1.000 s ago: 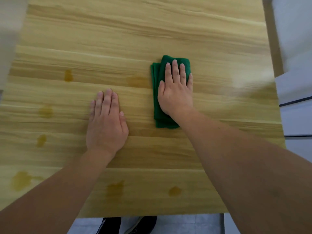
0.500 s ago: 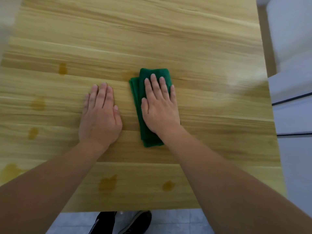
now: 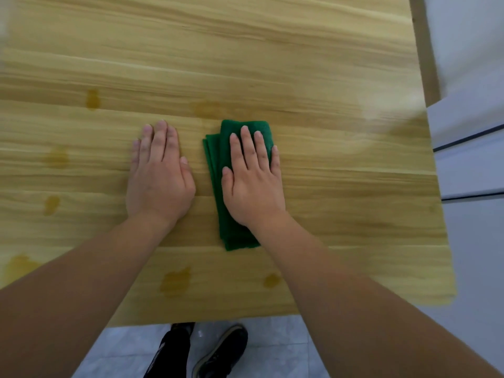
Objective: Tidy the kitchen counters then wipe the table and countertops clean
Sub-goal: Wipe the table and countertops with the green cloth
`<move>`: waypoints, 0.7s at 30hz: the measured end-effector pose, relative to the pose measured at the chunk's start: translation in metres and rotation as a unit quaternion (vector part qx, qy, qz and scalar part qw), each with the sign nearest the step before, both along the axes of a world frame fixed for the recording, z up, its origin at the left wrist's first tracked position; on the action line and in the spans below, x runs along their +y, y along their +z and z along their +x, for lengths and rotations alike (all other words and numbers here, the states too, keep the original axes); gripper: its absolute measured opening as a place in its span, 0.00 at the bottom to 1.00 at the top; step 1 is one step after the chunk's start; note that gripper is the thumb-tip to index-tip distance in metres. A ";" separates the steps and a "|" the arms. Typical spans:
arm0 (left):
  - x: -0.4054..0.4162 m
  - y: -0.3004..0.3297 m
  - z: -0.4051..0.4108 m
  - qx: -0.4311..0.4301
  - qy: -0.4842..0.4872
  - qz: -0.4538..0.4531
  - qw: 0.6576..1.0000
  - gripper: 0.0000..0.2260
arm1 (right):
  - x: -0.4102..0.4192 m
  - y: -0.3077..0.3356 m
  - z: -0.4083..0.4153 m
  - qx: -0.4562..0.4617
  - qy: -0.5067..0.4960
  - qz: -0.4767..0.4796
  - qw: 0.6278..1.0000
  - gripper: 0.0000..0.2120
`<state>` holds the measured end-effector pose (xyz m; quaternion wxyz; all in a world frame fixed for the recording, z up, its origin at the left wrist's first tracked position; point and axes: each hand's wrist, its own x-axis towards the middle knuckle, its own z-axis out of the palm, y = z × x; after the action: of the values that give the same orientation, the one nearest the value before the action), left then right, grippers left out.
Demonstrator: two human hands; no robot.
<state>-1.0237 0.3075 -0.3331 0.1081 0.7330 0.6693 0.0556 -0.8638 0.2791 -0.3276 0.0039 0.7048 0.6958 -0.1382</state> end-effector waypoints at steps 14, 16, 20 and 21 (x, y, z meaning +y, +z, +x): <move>0.000 -0.003 -0.003 0.007 -0.007 0.009 1.000 0.26 | 0.046 -0.005 0.011 -0.015 -0.008 0.026 1.000 0.28; 0.000 -0.002 -0.002 0.005 -0.007 0.008 1.000 0.26 | 0.019 -0.003 0.013 -0.015 -0.013 0.024 1.000 0.28; -0.001 0.000 -0.002 0.002 -0.006 0.004 1.000 0.26 | -0.039 -0.001 0.018 -0.012 -0.017 0.011 1.000 0.28; 0.000 0.000 -0.003 0.002 -0.007 0.003 1.000 0.26 | -0.052 -0.001 0.020 -0.011 -0.016 0.011 1.000 0.28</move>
<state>-1.0264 0.3072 -0.3327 0.1052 0.7382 0.6641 0.0554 -0.8441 0.2273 -0.3290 0.0012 0.7174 0.6857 -0.1228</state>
